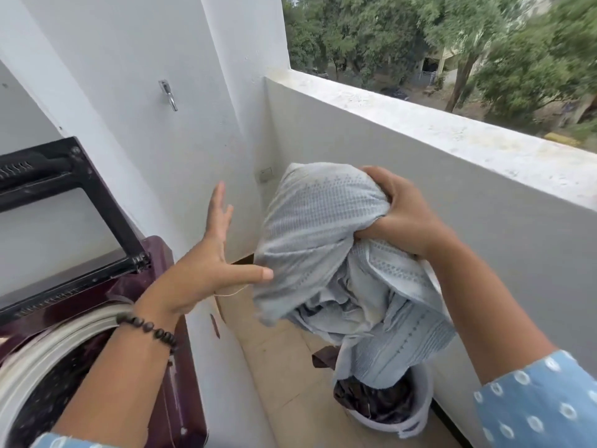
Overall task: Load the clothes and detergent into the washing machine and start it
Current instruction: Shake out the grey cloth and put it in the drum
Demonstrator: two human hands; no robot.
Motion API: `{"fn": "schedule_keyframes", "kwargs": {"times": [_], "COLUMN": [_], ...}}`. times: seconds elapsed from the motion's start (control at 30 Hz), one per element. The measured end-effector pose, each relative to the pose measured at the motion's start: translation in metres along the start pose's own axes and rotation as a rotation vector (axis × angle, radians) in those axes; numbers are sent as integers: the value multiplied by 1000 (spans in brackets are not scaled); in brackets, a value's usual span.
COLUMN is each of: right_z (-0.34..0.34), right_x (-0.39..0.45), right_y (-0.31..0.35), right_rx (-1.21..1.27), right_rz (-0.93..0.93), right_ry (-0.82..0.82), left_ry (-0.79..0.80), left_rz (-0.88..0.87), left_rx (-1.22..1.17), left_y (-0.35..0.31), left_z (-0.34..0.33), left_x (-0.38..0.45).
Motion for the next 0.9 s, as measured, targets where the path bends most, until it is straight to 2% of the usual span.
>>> {"fn": "schedule_keyframes", "kwargs": {"times": [0.1, 0.17, 0.27, 0.4, 0.6, 0.73, 0.8, 0.9], "right_z": [-22, -30, -22, -4, 23, 14, 4, -7], "right_x": [7, 9, 9, 4, -17, -34, -34, -28], "right_y": [19, 31, 43, 39, -11, -39, -36, -32], "right_rx": [-266, -337, -267, -109, 269, 584, 622, 622], "right_rz": [166, 243, 186, 73, -132, -234, -203, -157], "right_ry": [224, 303, 291, 397, 478, 513, 457, 230], "left_ry": [38, 43, -110, -300, -450, -524, -530, -450], "left_rz": [-160, -225, -325, -481, -477, -468, -504, -422], "left_rx": [497, 522, 246, 2, -351, -587, -632, -749], "left_y": [-18, -23, -24, -24, -23, -31, -34, -26], "left_z": [-22, -37, -39, -39, -17, -3, -2, 0], "left_x": [7, 14, 19, 18, 26, 26, 28, 33]}}
Point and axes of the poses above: each hand's wrist, its own x-axis towards the middle knuckle, its own z-axis out of the back of the hand, y = z × x, the point moved 1 cm from there along x, towards the middle knuckle, and after that the axes turned 4 degrees about z, right-handed, at the moved point
